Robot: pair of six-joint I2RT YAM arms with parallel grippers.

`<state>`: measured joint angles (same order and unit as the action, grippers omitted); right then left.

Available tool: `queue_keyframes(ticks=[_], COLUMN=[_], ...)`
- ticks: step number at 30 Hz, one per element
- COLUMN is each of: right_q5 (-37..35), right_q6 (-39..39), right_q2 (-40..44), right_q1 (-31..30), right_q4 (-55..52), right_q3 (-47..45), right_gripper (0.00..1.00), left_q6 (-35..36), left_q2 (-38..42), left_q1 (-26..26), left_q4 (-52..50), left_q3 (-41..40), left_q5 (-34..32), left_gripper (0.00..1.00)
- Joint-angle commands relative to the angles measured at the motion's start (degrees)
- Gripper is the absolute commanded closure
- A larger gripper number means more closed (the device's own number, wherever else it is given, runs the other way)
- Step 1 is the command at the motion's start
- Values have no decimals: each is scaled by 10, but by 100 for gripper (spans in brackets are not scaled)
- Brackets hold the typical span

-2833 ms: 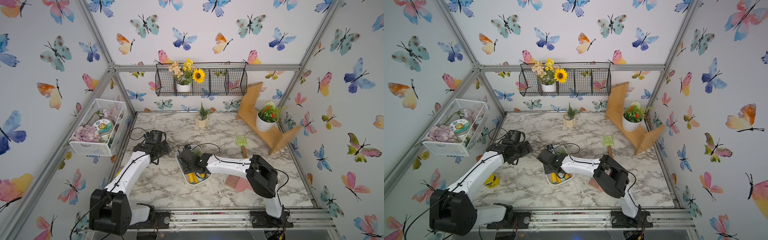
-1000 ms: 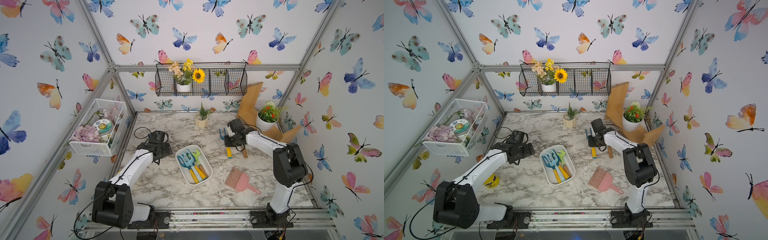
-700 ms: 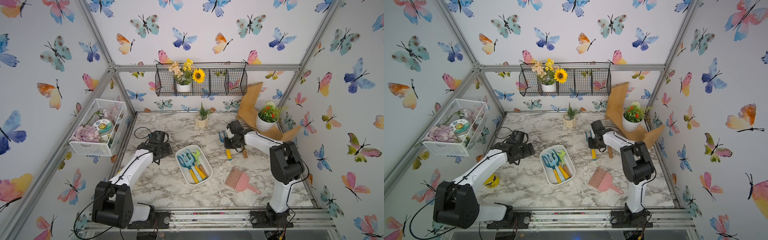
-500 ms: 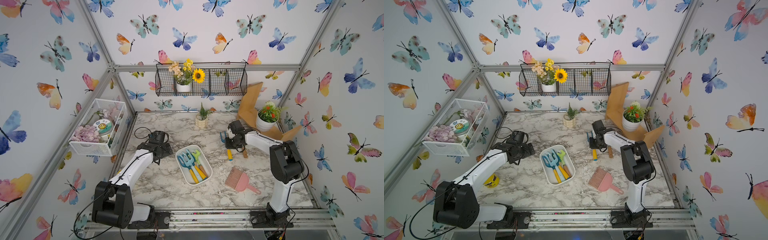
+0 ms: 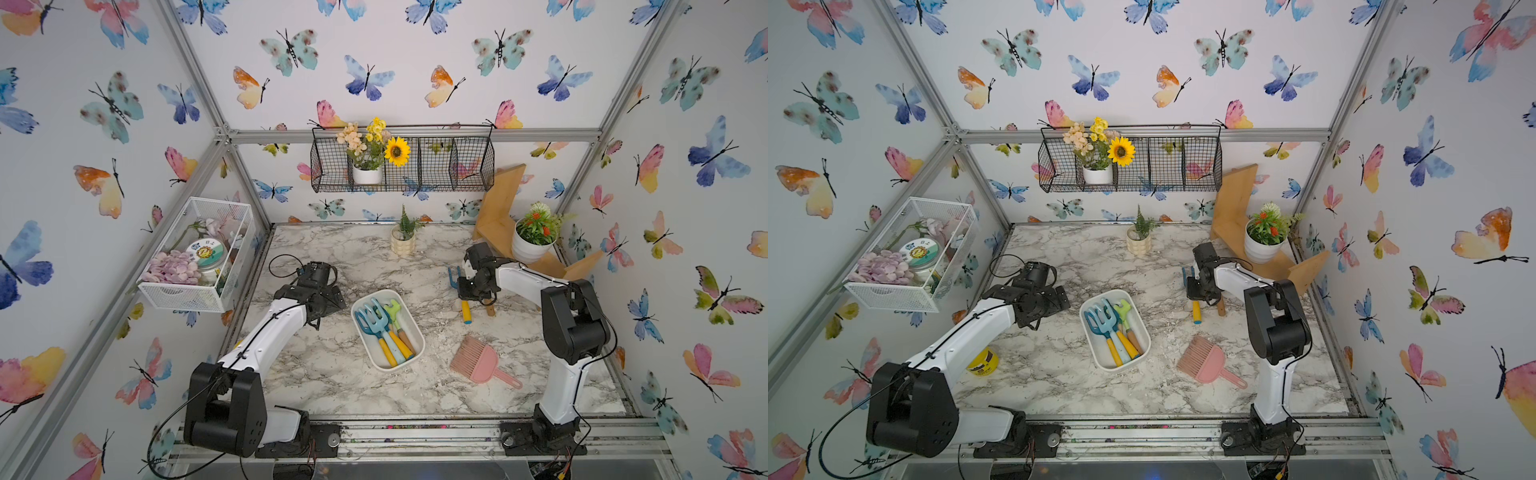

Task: Take the hand rake out of the storage box
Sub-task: Place the rake at the center of the board.

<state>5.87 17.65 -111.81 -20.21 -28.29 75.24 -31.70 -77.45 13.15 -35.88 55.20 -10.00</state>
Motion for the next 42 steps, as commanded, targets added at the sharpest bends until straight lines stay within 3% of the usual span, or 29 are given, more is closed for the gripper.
queue_keyframes(ticks=[1, 23, 34, 39, 42], right_q5=[10, -2, 5, 2, -5], right_q6=[-10, -9, -28, -27, -24], right_q2=[-15, -21, 37, 89, 118], right_q1=[3, 4, 2, -23, -70], right_q4=[-10, -11, -49, -56, -53], right_q3=[-7, -9, 31, 36, 33], right_gripper=[85, 68, 61, 58, 57], left_q6=[2, 2, 5, 2, 2], left_q2=[0, -1, 3, 2, 0], left_q1=[2, 2, 2, 2, 2], left_q4=[-8, -20, -20, -18, -18], left_q3=[14, 30, 28, 26, 29], left_q5=[-6, -9, -11, -8, -9], left_gripper=[0, 0, 0, 0, 0])
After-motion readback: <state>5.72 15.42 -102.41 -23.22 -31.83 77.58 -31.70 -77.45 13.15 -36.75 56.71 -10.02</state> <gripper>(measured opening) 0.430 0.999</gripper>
